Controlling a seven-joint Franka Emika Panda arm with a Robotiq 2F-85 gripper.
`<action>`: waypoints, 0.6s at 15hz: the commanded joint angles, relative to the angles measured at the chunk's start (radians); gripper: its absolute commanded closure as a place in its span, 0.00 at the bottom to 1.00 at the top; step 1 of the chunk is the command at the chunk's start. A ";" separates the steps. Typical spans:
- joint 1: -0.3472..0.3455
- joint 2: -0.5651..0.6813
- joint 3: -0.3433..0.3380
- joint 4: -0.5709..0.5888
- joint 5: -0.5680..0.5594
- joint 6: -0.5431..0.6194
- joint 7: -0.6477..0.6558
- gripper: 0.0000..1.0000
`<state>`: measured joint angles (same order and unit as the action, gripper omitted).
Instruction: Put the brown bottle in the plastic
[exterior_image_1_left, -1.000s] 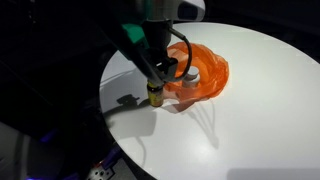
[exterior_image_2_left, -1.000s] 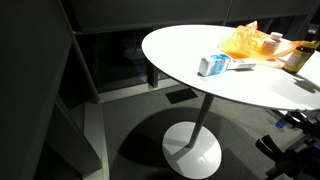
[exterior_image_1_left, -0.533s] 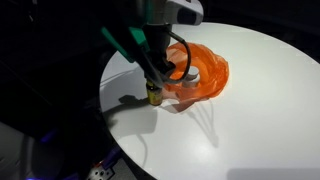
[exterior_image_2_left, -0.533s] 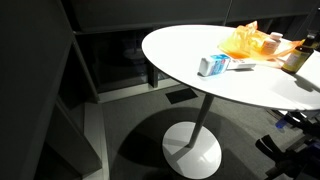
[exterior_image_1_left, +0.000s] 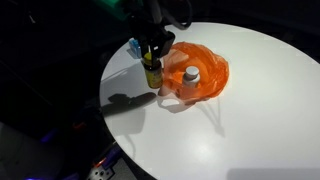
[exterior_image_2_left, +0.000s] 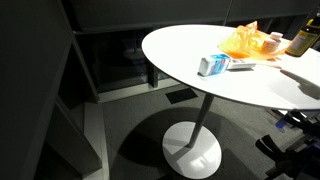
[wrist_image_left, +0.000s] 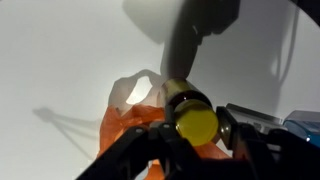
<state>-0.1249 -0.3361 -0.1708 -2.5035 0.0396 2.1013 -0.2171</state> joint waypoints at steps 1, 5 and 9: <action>0.011 -0.015 0.002 0.073 0.016 -0.042 0.011 0.80; 0.010 -0.015 0.000 0.071 -0.001 -0.030 0.001 0.55; 0.009 -0.012 0.001 0.078 -0.005 -0.025 -0.001 0.80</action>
<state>-0.1166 -0.3514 -0.1683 -2.4303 0.0396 2.0709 -0.2171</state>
